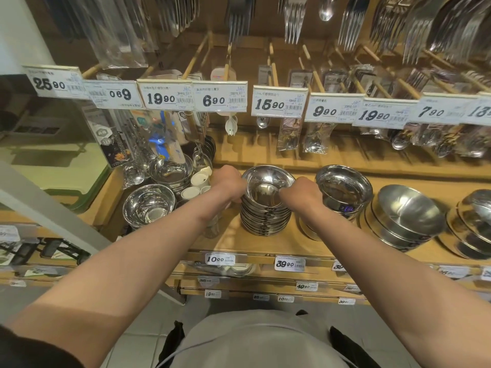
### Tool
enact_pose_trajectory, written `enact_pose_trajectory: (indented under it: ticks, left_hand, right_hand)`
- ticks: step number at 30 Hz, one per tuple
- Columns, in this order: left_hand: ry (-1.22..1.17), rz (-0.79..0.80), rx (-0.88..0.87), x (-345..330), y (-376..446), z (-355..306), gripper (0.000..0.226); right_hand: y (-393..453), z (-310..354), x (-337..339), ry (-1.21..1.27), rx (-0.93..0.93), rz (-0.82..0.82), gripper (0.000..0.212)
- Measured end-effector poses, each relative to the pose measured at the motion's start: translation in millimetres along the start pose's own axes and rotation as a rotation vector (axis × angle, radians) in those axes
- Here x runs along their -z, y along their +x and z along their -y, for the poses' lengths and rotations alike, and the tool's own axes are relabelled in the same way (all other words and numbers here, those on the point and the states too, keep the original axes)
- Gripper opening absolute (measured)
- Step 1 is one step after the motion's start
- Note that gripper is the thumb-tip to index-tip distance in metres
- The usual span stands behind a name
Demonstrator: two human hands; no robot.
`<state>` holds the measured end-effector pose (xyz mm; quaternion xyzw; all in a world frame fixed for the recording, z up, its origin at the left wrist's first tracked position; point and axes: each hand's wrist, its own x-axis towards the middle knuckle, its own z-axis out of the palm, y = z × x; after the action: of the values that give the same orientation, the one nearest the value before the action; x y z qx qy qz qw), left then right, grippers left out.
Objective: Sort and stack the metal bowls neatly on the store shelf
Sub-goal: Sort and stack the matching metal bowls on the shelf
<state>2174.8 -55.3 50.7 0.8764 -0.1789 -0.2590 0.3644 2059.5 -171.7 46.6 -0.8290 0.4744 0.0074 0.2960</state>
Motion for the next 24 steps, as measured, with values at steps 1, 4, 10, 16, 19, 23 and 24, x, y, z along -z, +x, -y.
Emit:
enact_pose_trajectory:
  ticks: [1,4,10,16,19,23,24]
  left_hand:
    - [0.009,0.006,-0.002,1,-1,-1,0.024]
    - [0.042,-0.002,0.006,2,1,-2,0.034]
    - [0.097,-0.005,-0.021,2,8,-2,0.049]
    - [0.067,0.054,-0.018,6,10,2,0.044]
    - [0.059,0.076,-0.012,6,8,3,0.038]
    - [-0.026,0.091,0.015,2,4,4,0.023]
    - [-0.04,0.09,0.022,1,4,4,0.021]
  right_hand:
    - [0,0,0,0.0,-0.001,-0.004,0.019]
    - [0,0,2,0.013,-0.004,0.0,0.024]
    - [-3,-1,3,0.058,-0.036,0.043,0.018]
    - [-5,0,0,0.031,-0.032,0.083,0.019]
    - [-5,-1,1,0.043,-0.038,0.097,0.02]
    - [-5,-4,3,0.11,-0.049,0.098,0.023]
    - [-4,-5,3,0.123,-0.052,0.096,0.024]
